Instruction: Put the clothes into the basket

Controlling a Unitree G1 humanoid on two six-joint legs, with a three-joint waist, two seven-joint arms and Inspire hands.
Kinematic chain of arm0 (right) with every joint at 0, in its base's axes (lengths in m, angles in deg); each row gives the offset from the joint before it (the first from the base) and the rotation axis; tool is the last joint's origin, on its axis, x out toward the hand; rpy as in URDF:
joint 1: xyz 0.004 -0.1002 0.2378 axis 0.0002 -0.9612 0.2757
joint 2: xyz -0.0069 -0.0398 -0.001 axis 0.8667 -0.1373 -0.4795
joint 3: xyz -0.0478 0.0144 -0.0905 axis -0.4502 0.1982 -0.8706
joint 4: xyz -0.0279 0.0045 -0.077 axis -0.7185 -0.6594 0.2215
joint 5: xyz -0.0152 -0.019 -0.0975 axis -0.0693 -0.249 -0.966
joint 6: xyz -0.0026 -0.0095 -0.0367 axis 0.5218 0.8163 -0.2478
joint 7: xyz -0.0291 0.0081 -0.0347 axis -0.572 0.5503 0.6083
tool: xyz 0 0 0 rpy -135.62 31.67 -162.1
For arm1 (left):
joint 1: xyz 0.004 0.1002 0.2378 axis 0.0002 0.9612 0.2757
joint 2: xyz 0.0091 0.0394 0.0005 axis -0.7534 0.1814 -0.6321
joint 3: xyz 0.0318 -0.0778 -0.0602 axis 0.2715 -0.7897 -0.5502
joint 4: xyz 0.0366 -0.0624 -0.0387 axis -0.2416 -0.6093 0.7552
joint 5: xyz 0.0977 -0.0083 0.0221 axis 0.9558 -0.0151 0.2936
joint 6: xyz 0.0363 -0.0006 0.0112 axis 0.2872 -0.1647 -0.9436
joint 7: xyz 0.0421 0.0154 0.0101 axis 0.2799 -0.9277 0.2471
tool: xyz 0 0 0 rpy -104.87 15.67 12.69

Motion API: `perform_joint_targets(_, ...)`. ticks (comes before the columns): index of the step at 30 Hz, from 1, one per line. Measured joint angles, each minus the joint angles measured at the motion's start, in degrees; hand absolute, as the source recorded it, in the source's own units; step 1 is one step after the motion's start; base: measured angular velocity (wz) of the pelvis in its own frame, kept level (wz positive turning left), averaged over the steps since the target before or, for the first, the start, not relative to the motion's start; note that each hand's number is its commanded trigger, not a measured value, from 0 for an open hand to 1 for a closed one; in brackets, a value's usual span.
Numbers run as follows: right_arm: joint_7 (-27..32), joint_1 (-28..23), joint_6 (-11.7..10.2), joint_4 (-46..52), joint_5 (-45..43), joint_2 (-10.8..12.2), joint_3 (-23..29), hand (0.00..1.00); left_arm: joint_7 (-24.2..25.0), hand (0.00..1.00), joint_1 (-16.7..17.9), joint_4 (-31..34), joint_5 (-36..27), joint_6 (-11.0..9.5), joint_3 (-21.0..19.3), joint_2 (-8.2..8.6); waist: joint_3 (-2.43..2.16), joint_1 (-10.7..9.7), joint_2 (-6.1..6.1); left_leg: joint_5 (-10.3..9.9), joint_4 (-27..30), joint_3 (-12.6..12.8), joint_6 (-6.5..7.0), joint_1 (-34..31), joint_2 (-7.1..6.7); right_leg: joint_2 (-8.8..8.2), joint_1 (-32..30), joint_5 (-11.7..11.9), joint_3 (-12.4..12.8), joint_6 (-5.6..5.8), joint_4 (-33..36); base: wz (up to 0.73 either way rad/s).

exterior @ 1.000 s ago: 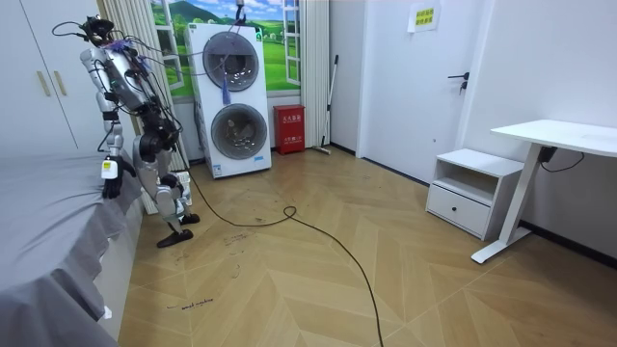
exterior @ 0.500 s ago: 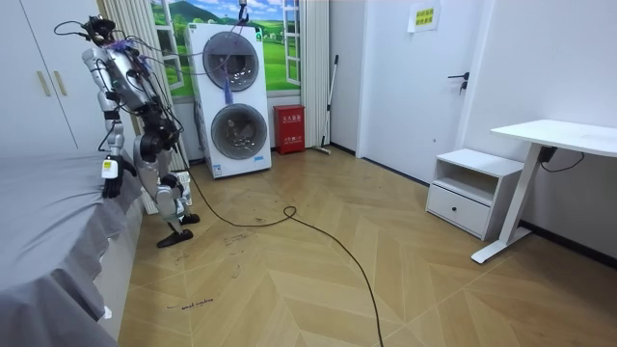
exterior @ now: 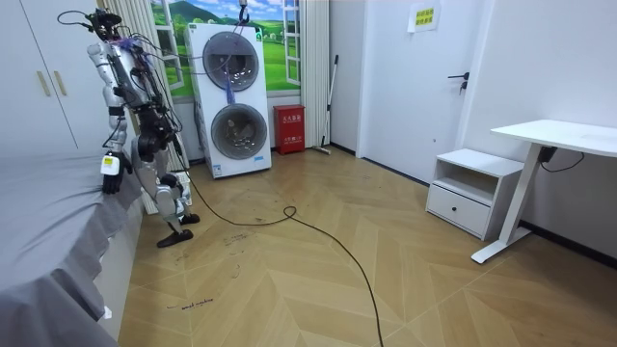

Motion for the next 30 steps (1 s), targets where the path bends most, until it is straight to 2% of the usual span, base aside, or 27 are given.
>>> perform_joint_targets(1, -0.73, -0.79, 0.71, -0.01, 0.08, 1.59, -0.15, 0.0, 0.0, 0.0, 0.35, -0.12, 0.37, 0.04, -0.89, 0.01, -0.01, 0.03, -1.12, -0.07, 0.0, -0.81, -0.15, 1.46, 0.03, 0.02, 2.16, 0.02, -0.94, -0.03, -1.34, 0.4)
perform_joint_targets(2, -0.9, -1.08, 0.92, 0.07, 0.08, 2.32, -0.31, 0.0, -0.01, 0.0, 0.53, -0.11, 0.49, 0.07, -1.15, -0.01, -0.21, 0.14, -1.38, -0.14, -0.01, -1.13, -0.26, 2.12, 0.05, 0.05, 3.26, 0.08, -1.35, -0.07, -1.98, 0.33)
perform_joint_targets(3, -1.19, -1.77, 1.28, 0.69, 0.18, 3.85, -0.69, 0.0, -0.01, 0.0, 1.12, -0.06, 0.6, 0.12, -2.36, 0.05, -0.72, 0.28, -2.3, -0.27, -0.05, -1.91, -0.4, 3.1, 0.0, 0.02, 5.06, 0.16, -2.26, -0.09, -3.06, 0.24)
perform_joint_targets(4, -1.36, -1.95, 1.43, 0.82, 0.15, 4.49, -1.06, 0.0, -0.02, 0.0, 1.36, -0.05, 0.6, 0.12, -2.96, 0.05, -0.93, 0.32, -2.59, -0.33, -0.08, -2.25, -0.47, 3.68, -0.05, 0.02, 6.04, 0.19, -2.69, -0.07, -3.66, 0.34)
perform_joint_targets(6, -2.78, -2.58, 1.93, 0.74, -0.32, 6.19, -4.01, 0.0, -0.13, 0.0, 1.49, -0.08, 1.49, 0.14, -4.39, 0.27, -1.29, 0.7, -3.91, -0.55, -0.18, -4.35, -0.59, 5.12, -0.3, -0.03, 9.31, 0.26, -4.6, -0.01, -5.19, 0.42)
perform_joint_targets(7, -3.22, -2.54, 2.06, 0.75, -0.58, 6.44, -4.72, 0.0, -0.15, 0.0, 1.46, -0.1, 1.5, 0.14, -4.42, 0.35, -1.3, 0.8, -4.11, -0.55, -0.18, -4.81, -0.59, 5.34, -0.41, -0.09, 9.87, 0.3, -5.09, 0.05, -5.64, 0.38)
perform_joint_targets(10, -5.19, -2.22, 2.18, 0.9, -2.84, 7.11, -7.83, 0.0, -0.19, 0.0, 1.36, -0.27, 1.54, 0.13, -4.66, 0.68, -0.99, 1.89, -4.45, -0.59, -0.22, -5.65, -0.59, 6.39, -0.57, -0.15, 11.88, 0.36, -5.64, 0.09, -5.93, 0.17)
perform_joint_targets(11, -5.68, -2.21, 2.29, 1.04, -4.03, 7.31, -8.88, 0.0, -0.18, 0.0, 1.3, -0.39, 2.05, 0.13, -5.43, 0.99, -0.71, 2.87, -4.52, -0.7, -0.32, -6.04, -0.71, 6.96, -0.58, -0.13, 12.54, 0.36, -6.1, 0.09, -5.99, 0.12)
perform_joint_targets(13, -5.97, -2.41, 3.4, 2.27, -6.18, 7.43, -11.12, 0.0, -0.18, 0.0, 0.99, 0.07, 3.95, -0.01, -6.72, 1.67, -0.52, 4.54, -4.64, -1.23, -0.4, -6.83, -0.87, 7.77, -0.59, -0.03, 13.91, 0.36, -6.93, 0.08, -6.83, 0.13)
perform_joint_targets(15, -6.42, -2.28, 3.38, 3.12, -7.34, 7.42, -12.95, 0.0, -0.18, 0.0, 1.1, 0.14, 5.58, -0.12, -7.18, 1.67, -0.48, 5.65, -4.64, -1.43, -0.35, -7.2, -0.92, 7.79, -0.59, 0.07, 14.04, 0.36, -7.12, 0.08, -6.86, 0.09)
perform_joint_targets(19, -7.36, -1.76, 3.44, 3.64, -10.17, 7.53, -16.87, 0.0, -0.19, 0.0, 0.96, 0.22, 7.11, -0.12, -7.9, 1.7, -0.39, 6.55, -4.99, -1.44, -0.28, -8.4, -0.94, 8.7, -0.75, 0.01, 15.98, 0.37, -8.68, 0.07, -7.66, 0.18)
perform_joint_targets(24, -7.68, -1.77, 3.42, 4.67, -12.36, 7.63, -17.51, 0.0, -0.2, 0.0, 0.53, 0.24, 10.35, -0.15, -8.69, 1.77, -0.31, 6.97, -5.4, -1.44, 0.04, -10.03, -0.96, 9.32, -0.94, -0.03, 17.37, 0.37, -10.15, 0.07, -7.79, 0.17)
perform_joint_targets(30, -7.79, -2.41, 4.09, 4.63, -13.13, 7.76, -19.17, 0.0, -1.28, 0.0, 0.66, 0.79, 10.47, -0.14, -8.93, 1.75, -0.08, 7.1, -6.34, -1.45, 0.27, -11.64, -0.94, 10.03, -1.4, -0.21, 18.78, 0.35, -11.41, 0.1, -7.8, 0.13)
